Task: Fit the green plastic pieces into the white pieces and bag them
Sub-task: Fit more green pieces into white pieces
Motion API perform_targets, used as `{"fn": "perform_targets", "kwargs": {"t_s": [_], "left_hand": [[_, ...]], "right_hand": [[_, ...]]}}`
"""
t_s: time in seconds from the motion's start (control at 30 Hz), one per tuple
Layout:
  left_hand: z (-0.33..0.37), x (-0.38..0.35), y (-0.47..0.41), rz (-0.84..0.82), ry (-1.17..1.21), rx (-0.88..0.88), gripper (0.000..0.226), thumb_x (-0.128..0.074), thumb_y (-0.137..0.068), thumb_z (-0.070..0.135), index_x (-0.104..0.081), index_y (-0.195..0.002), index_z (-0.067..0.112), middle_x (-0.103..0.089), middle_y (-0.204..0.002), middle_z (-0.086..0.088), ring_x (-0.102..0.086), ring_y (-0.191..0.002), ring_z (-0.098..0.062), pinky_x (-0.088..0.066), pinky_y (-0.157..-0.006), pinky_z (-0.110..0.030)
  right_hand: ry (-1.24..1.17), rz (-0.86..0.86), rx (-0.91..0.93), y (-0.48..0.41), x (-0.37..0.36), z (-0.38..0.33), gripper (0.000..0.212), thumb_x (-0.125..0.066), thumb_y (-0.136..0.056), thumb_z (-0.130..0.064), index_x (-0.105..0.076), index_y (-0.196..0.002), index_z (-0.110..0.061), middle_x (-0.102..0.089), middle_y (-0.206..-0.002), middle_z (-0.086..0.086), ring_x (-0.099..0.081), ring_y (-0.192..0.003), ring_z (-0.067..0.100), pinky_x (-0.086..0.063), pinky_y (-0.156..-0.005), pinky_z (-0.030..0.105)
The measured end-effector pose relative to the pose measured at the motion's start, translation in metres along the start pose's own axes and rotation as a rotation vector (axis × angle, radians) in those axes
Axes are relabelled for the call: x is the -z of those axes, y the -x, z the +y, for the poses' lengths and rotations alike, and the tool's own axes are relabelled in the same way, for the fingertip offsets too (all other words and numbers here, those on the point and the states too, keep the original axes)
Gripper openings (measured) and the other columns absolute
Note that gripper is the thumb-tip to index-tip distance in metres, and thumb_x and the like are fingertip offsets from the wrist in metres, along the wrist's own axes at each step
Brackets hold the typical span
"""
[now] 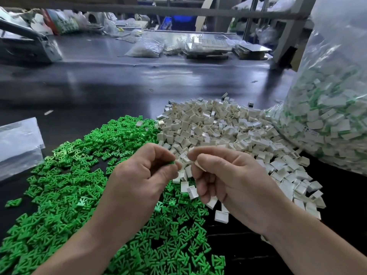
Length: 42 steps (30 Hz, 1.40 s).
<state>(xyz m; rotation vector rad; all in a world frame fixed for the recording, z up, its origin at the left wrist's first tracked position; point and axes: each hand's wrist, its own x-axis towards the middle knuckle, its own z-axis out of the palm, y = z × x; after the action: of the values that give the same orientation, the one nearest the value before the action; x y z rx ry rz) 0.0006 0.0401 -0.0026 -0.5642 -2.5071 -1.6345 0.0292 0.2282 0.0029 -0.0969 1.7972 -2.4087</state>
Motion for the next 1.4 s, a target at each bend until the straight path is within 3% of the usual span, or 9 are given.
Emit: {"fn": "perform_targets", "kwargs": {"t_s": [0.1,0.23,0.4,0.53,0.77,1.1,1.17,1.3,1.4], "left_hand": [[0.003,0.001,0.000,0.022,0.099,0.031,0.012,-0.072,-0.079,0.035,-0.068,-0.090,0.037,-0.073,-0.083,0.009,-0.069,-0.074,-0.010,-0.058,-0.068,-0.034],[0.005,0.002,-0.002,0.049,0.344,0.102,0.027,-0.082,-0.068,0.042,-0.072,-0.089,0.027,-0.071,-0.074,-0.003,-0.068,-0.067,-0.019,-0.056,-0.060,-0.023],[0.001,0.002,-0.005,-0.010,0.545,0.182,0.036,-0.085,-0.063,0.037,-0.074,-0.094,0.021,-0.069,-0.076,-0.009,-0.067,-0.071,-0.024,-0.053,-0.059,-0.028],[0.004,0.002,-0.004,-0.022,0.592,0.184,0.038,-0.078,-0.063,0.037,-0.075,-0.095,0.017,-0.071,-0.080,-0.012,-0.068,-0.072,-0.022,-0.053,-0.057,-0.025],[0.009,0.002,-0.001,-0.047,0.623,0.163,0.033,-0.078,-0.064,0.034,-0.074,-0.091,0.014,-0.071,-0.083,-0.016,-0.066,-0.070,-0.023,-0.051,-0.054,-0.026],[0.012,0.001,0.000,-0.057,0.629,0.151,0.027,-0.075,-0.067,0.034,-0.073,-0.087,0.016,-0.071,-0.081,-0.017,-0.066,-0.068,-0.021,-0.051,-0.054,-0.026],[0.012,0.001,0.000,-0.051,0.623,0.148,0.027,-0.075,-0.066,0.034,-0.073,-0.087,0.016,-0.071,-0.082,-0.016,-0.066,-0.068,-0.020,-0.052,-0.054,-0.025],[0.012,0.001,0.001,-0.047,0.602,0.140,0.027,-0.075,-0.067,0.035,-0.074,-0.088,0.018,-0.072,-0.084,-0.014,-0.066,-0.069,-0.022,-0.051,-0.054,-0.026],[0.012,0.000,0.001,-0.048,0.583,0.136,0.029,-0.075,-0.067,0.036,-0.073,-0.088,0.018,-0.072,-0.082,-0.013,-0.066,-0.069,-0.021,-0.051,-0.054,-0.025]], "right_hand": [[-0.176,-0.092,-0.035,-0.001,-0.001,0.000,0.018,-0.067,-0.089,-0.012,-0.075,-0.104,-0.015,-0.068,-0.083,0.014,-0.066,-0.063,0.022,-0.054,-0.054,0.030],[-0.123,-0.095,-0.073,-0.001,-0.001,0.000,0.013,-0.064,-0.093,-0.015,-0.074,-0.099,-0.020,-0.067,-0.075,0.010,-0.062,-0.052,0.018,-0.051,-0.044,0.027],[-0.190,-0.084,-0.105,0.001,-0.003,0.001,0.022,-0.071,-0.086,-0.006,-0.073,-0.106,-0.012,-0.066,-0.077,0.014,-0.065,-0.056,0.021,-0.054,-0.048,0.030],[-0.199,-0.126,-0.089,0.003,-0.005,-0.001,0.031,-0.066,-0.088,-0.008,-0.065,-0.119,-0.005,-0.067,-0.083,0.015,-0.068,-0.064,0.023,-0.057,-0.056,0.032],[-0.213,-0.181,-0.074,0.001,-0.005,-0.003,0.026,-0.065,-0.089,-0.027,-0.071,-0.099,-0.005,-0.068,-0.080,0.013,-0.067,-0.060,0.020,-0.056,-0.052,0.030],[-0.185,-0.078,-0.025,0.002,-0.005,-0.003,0.004,-0.076,-0.082,-0.018,-0.072,-0.080,-0.016,-0.072,-0.087,0.021,-0.073,-0.069,0.029,-0.058,-0.051,0.031],[-0.155,-0.064,-0.017,0.003,-0.003,-0.003,0.005,-0.074,-0.085,-0.015,-0.071,-0.081,-0.016,-0.070,-0.083,0.019,-0.071,-0.063,0.029,-0.056,-0.048,0.031],[0.034,-0.039,0.028,0.005,-0.003,-0.001,0.006,-0.071,-0.089,-0.027,-0.075,-0.088,-0.022,-0.067,-0.072,0.006,-0.062,-0.051,0.018,-0.050,-0.043,0.026],[0.218,-0.032,0.050,0.006,-0.002,0.004,0.017,-0.066,-0.091,-0.030,-0.076,-0.105,-0.034,-0.063,-0.071,-0.005,-0.060,-0.057,0.012,-0.050,-0.048,0.025]]}}
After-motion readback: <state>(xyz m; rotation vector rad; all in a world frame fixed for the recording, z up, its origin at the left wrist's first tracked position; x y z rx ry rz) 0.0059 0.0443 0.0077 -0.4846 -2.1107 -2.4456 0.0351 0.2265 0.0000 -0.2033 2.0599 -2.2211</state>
